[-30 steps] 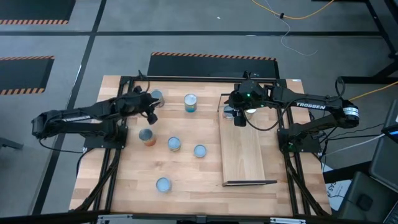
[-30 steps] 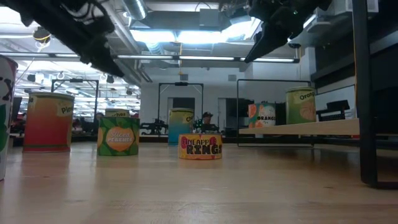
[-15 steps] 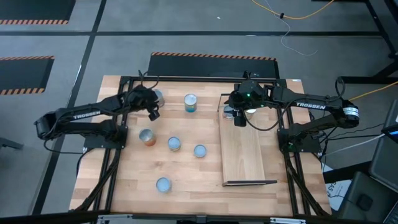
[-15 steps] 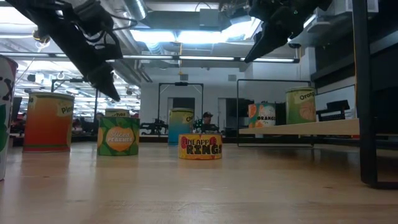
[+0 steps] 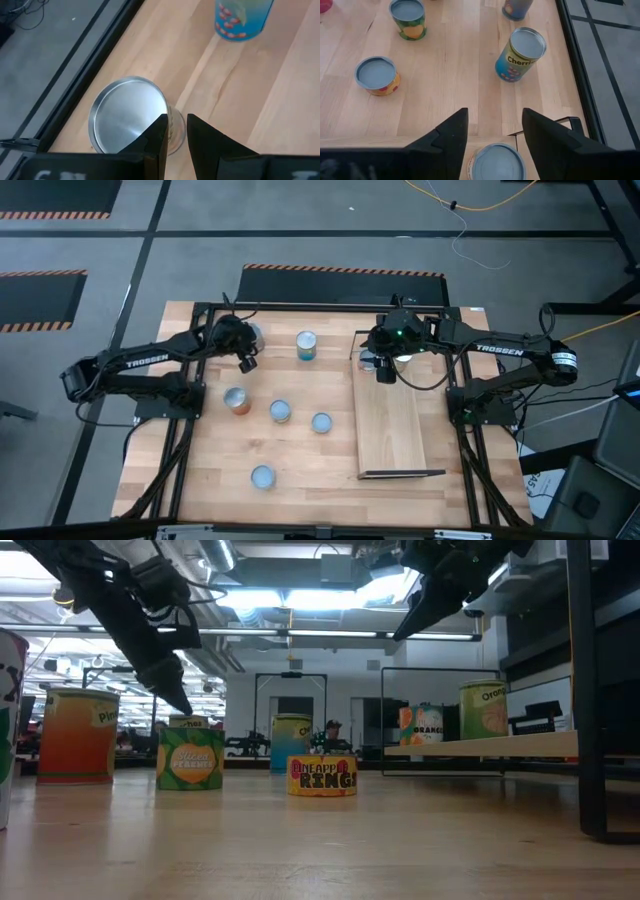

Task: Pick and place cans onto a shelf
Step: Put the canned peaches on the shelf

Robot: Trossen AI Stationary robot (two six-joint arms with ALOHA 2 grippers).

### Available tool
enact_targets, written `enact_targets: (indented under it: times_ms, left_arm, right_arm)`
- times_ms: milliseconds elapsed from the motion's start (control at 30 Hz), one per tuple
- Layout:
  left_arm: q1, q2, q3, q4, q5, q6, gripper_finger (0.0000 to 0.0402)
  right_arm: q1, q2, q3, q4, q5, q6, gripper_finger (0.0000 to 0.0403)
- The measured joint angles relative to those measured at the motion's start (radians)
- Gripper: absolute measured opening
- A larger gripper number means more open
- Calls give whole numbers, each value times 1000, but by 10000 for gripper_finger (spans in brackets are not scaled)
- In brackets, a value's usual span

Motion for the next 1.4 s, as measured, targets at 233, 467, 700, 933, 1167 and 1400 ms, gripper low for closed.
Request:
enact_targets:
  times_ms: [233,467,700,933,1167,1400]
  left_arm:
    - [10,39,1,18,-2,1,64]
    - [10,38,1,18,-7,0,57]
    - [10,38,1,20,-7,0,22]
    - [10,38,1,20,-6,-2,4]
    - [9,38,-2,54,33,-6,2]
    - [-7,37,-2,72,115,-34,1]
  right_arm:
    - [0,0,0,0,0,0,191]
    - [0,0,0,0,0,0,191]
    - [0,0,0,0,0,0,191]
    - [0,0,0,0,0,0,191]
    - [0,0,0,0,0,0,191]
    - [0,0,0,0,0,0,191]
